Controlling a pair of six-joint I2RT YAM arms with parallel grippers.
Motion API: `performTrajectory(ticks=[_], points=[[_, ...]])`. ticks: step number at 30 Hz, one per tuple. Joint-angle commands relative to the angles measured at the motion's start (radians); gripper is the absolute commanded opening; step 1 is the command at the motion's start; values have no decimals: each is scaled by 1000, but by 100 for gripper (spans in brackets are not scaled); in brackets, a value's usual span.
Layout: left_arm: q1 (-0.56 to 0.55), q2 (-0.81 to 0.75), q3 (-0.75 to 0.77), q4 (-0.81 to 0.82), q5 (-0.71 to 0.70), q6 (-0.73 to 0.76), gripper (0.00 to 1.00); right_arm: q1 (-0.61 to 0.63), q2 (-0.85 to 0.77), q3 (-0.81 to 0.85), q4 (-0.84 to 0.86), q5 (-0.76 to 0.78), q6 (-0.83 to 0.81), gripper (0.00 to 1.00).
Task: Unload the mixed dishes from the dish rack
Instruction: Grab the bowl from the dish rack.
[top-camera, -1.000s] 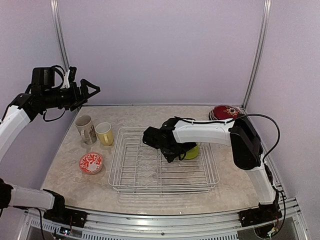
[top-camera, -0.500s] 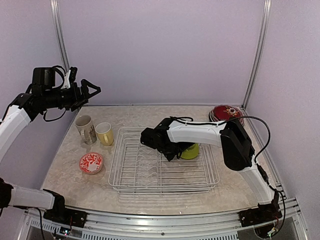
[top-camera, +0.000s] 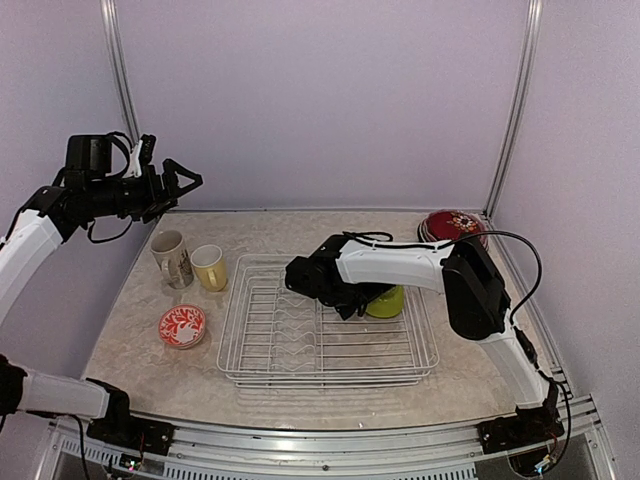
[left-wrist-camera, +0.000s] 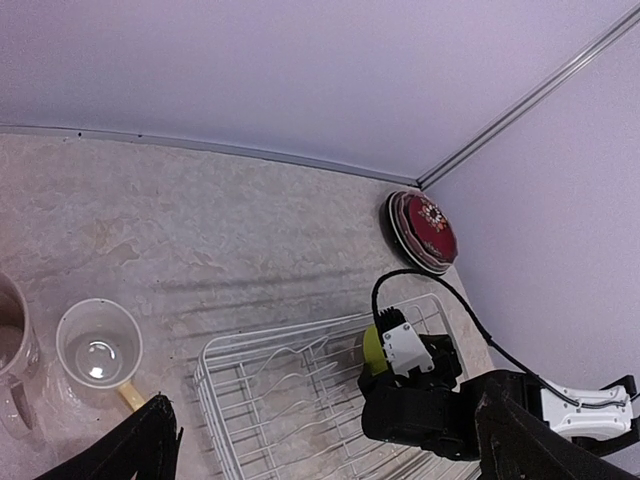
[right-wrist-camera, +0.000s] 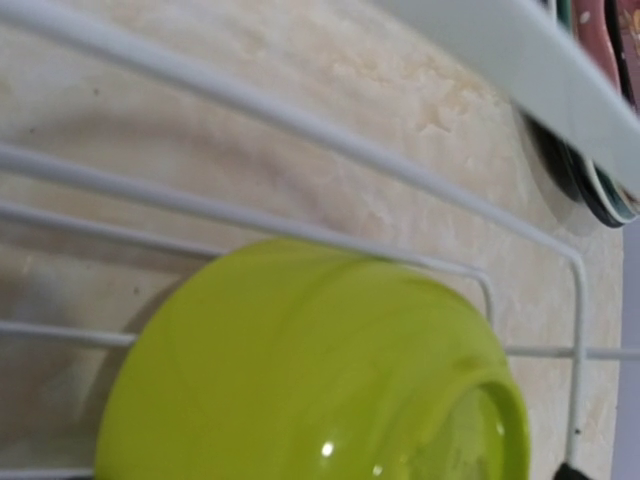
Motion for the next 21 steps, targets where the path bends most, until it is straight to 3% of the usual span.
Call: performTrajectory(ticks=[1, 12, 21], points=[[8, 14, -5, 1, 15, -6, 99, -3, -70, -27, -61, 43, 31, 97], [7, 21, -5, 0, 20, -10, 99, -3, -152, -112, -61, 62, 68, 88], [7, 21, -5, 0, 21, -12, 99, -3, -213, -171, -61, 80, 82, 86]])
